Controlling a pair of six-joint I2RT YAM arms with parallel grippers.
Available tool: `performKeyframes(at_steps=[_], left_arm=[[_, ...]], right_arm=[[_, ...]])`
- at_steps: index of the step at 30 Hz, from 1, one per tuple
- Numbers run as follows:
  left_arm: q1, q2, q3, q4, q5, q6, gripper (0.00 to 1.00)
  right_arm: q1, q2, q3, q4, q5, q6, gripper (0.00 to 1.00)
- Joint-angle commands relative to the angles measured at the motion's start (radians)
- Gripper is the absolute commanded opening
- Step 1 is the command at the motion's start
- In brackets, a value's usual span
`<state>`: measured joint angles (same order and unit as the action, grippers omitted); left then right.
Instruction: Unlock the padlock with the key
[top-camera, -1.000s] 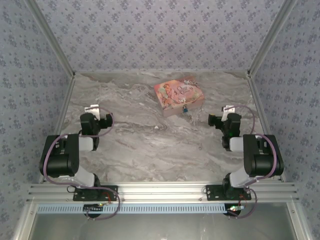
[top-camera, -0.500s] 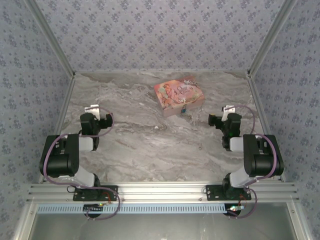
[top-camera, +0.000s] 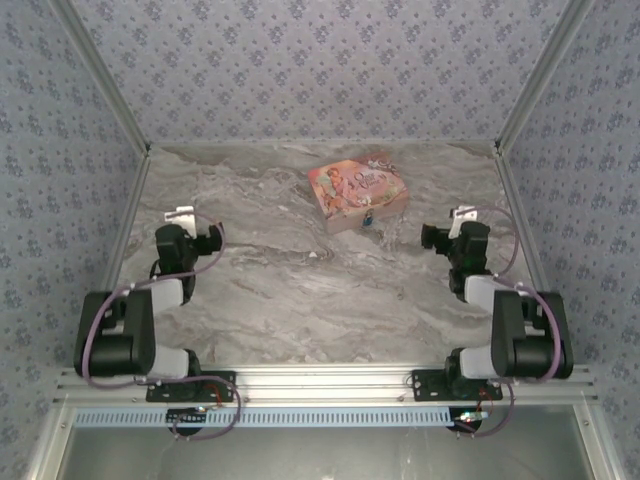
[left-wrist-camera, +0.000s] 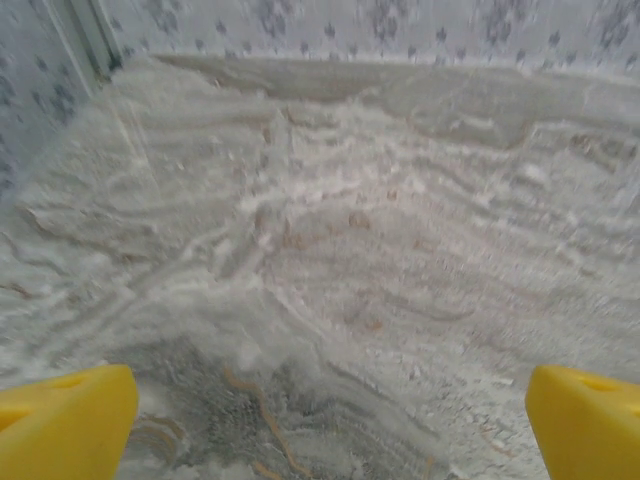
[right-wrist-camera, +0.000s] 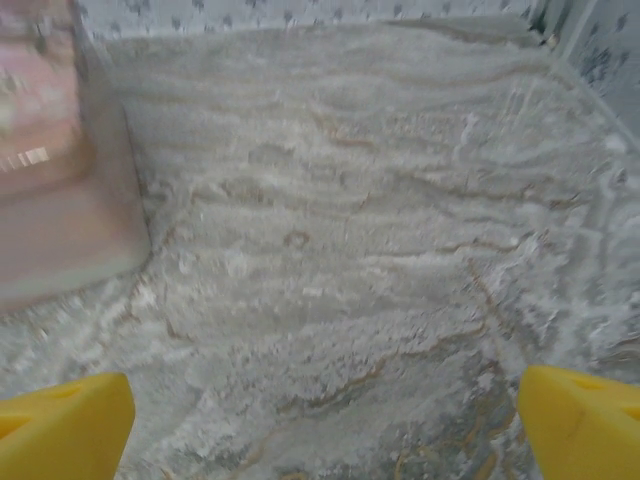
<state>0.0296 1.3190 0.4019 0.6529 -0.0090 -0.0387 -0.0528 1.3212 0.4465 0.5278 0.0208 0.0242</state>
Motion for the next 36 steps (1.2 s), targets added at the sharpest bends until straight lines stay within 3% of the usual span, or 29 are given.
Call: performKeyframes(at_steps=[1,3,6,9,14,21,30,36], left_arm=[[-0.008,-0.158,0.090,-0.246,-0.037,-0.061,0.99],[-0.009,-0.217,0.173,-0.435,-0.005,-0.150,0.99],[-0.021,-0.264,0.239,-0.581,0.099,-0.250,0.99],[-0.074,-0.305,0.249,-0.638,0.149,-0.350,0.99],[-0.233,-0.349,0.213,-0.635,0.174,-0.459,0.99],[-0.426,-0.339,0.120,-0.460,0.096,-0.601,0.99],[-0.493,-0.269,0.152,-0.430,0.068,-0.610,0.99],[-0.511,-0.232,0.173,-0.433,0.059,-0.596,0.99]], right_arm=[[0.006,-0.112,0.106,-0.318,0.015,0.097,1.00],[0.022,-0.165,0.167,-0.499,0.004,0.149,1.00],[0.045,-0.222,0.233,-0.722,0.006,0.231,1.00],[0.060,-0.253,0.281,-0.893,-0.033,0.278,1.00],[0.101,-0.251,0.327,-1.081,-0.069,0.294,0.99],[0.197,-0.177,0.325,-1.124,-0.102,0.347,0.88],[0.337,-0.045,0.301,-1.172,-0.111,0.450,0.69],[0.405,0.005,0.276,-1.169,-0.128,0.485,0.62]])
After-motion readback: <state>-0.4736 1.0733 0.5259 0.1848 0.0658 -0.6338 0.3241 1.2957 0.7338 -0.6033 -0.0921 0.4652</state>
